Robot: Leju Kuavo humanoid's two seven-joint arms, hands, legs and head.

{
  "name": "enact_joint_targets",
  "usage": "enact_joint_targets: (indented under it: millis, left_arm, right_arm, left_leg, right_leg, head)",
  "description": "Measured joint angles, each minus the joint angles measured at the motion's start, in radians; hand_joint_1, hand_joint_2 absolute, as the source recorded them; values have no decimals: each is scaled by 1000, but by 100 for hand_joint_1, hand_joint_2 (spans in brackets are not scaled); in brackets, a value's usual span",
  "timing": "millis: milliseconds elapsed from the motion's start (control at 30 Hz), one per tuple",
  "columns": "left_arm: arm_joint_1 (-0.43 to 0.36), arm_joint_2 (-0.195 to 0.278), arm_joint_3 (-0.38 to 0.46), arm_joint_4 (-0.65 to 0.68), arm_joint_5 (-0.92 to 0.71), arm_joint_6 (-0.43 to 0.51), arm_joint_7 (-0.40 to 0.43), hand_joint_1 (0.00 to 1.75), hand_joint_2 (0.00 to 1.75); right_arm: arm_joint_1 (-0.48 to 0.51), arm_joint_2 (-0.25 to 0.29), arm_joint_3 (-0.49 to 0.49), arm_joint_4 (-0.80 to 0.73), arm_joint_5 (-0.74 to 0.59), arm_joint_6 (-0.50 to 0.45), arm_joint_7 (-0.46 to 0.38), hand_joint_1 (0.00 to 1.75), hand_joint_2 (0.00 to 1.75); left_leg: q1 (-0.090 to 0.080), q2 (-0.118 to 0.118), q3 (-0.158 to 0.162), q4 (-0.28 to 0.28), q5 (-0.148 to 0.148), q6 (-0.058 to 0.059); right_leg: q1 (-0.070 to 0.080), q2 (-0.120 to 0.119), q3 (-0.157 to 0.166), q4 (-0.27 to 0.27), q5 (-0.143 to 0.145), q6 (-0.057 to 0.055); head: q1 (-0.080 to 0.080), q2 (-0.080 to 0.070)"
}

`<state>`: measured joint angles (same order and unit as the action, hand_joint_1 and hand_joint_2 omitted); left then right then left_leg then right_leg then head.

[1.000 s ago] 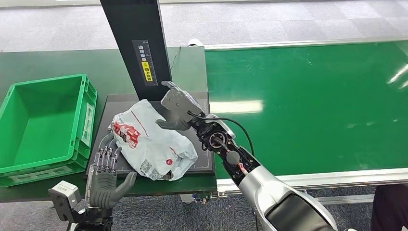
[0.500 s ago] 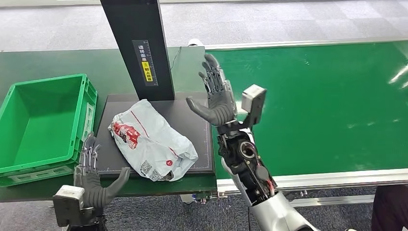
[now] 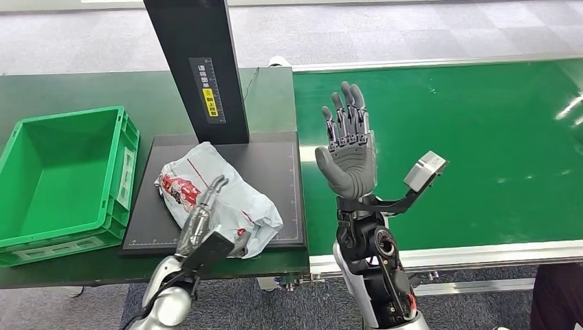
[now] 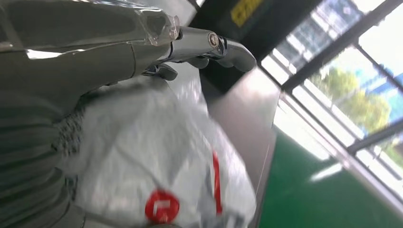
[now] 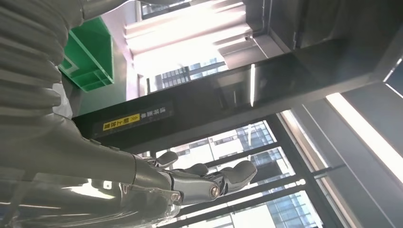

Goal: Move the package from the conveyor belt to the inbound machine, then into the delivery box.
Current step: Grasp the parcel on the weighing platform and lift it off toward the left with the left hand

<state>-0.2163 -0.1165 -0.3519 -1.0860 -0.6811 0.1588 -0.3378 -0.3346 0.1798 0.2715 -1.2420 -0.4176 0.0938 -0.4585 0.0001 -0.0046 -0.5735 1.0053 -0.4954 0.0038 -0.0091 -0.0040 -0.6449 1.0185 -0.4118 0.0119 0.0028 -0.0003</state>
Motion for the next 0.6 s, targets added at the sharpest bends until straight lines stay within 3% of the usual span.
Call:
enact_joint_targets:
  millis: [167, 600]
  left_arm:
    - [-92, -6, -64, 202, 1, 6, -16, 0, 175]
    - [-244, -12, -155, 461, 19, -44, -18, 0, 175]
  right_arm:
    - [9, 2, -19, -12, -13, 8, 2, 0, 175]
    - [10, 2, -30, -26, -46, 24, 7, 0, 175]
  left_leg:
    - [0, 0, 0, 0, 0, 0]
    - [0, -2, 3, 0, 0, 0]
  right_leg:
    - [0, 1, -1, 0, 0, 0]
    - [0, -2, 5, 0, 0, 0]
  head:
    - [0, 0]
    - [0, 0]
